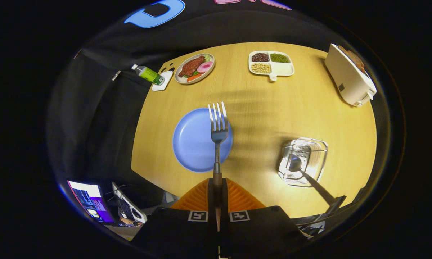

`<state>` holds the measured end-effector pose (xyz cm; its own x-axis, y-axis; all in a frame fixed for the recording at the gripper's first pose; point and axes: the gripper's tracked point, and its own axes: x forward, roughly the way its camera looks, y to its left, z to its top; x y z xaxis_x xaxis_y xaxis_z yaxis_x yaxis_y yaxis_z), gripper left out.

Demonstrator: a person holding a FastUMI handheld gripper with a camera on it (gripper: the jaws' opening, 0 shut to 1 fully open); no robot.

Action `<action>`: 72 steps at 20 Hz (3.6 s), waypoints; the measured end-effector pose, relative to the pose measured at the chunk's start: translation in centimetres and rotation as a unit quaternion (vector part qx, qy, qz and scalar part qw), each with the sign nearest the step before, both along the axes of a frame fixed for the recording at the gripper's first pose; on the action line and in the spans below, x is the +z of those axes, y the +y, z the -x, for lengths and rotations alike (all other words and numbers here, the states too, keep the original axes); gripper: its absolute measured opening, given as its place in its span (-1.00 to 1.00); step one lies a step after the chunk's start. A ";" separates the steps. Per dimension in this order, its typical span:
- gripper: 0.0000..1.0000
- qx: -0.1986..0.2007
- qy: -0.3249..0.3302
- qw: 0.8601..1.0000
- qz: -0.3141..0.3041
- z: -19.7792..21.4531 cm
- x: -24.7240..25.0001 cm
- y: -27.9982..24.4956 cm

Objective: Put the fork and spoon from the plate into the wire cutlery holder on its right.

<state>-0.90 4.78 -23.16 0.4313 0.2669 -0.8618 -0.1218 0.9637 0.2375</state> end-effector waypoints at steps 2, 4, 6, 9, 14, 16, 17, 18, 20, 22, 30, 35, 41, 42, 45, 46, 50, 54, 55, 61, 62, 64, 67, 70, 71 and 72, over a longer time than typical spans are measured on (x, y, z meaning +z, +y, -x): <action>-0.86 0.000 0.011 1.000 0.020 0.9 0.9 -2.8; -0.86 0.005 0.028 0.999 0.036 1.8 1.6 -5.2; -0.86 0.017 0.055 0.997 0.055 2.6 1.9 -7.5; -0.86 0.045 0.118 0.989 0.075 3.8 2.2 -10.5; -0.86 0.085 0.204 0.969 0.111 4.1 1.9 -13.8; -0.86 0.108 0.233 0.958 0.130 4.4 1.5 -14.7; -0.86 0.117 0.244 0.952 0.139 4.5 1.3 -15.1; -0.85 0.124 0.254 0.948 0.145 4.3 1.1 -15.4; -0.85 0.131 0.268 0.943 0.149 4.0 0.6 -15.5; -0.84 0.129 0.284 0.939 0.145 3.3 -0.2 -15.4; -0.13 0.106 0.277 0.948 0.118 0.8 -0.5 -15.4; 0.73 0.106 0.223 0.964 0.099 0.9 0.3 -14.4; 0.99 0.066 0.102 0.991 0.055 0.0 3.2 -12.3; 0.99 0.058 0.070 0.994 0.053 -0.2 3.9 -11.9; 0.98 0.061 -0.016 0.995 0.073 0.4 5.1 -11.4; 0.99 0.051 -0.042 0.996 0.067 0.5 5.7 -10.8; 0.99 0.016 -0.159 0.986 0.053 -0.1 9.0 -8.9; 0.98 -0.039 -0.269 0.962 0.025 0.4 13.8 -8.0; 0.98 -0.054 -0.297 0.953 0.027 0.3 14.8 -8.2; 0.98 -0.122 -0.405 0.905 0.052 1.2 19.0 -10.2; 0.98 -0.138 -0.430 0.891 0.050 1.5 20.5 -10.6; 0.97 -0.172 -0.473 0.863 0.046 1.7 23.0 -11.6; 0.98 -0.194 -0.538 0.811 0.120 2.4 27.2 -14.5; 0.98 -0.174 -0.588 0.772 0.168 2.9 30.9 -13.8; 0.98 -0.168 -0.593 0.770 0.164 2.9 31.4 -13.3; 1.00 -0.166 -0.595 0.770 0.157 2.8 31.6 -12.9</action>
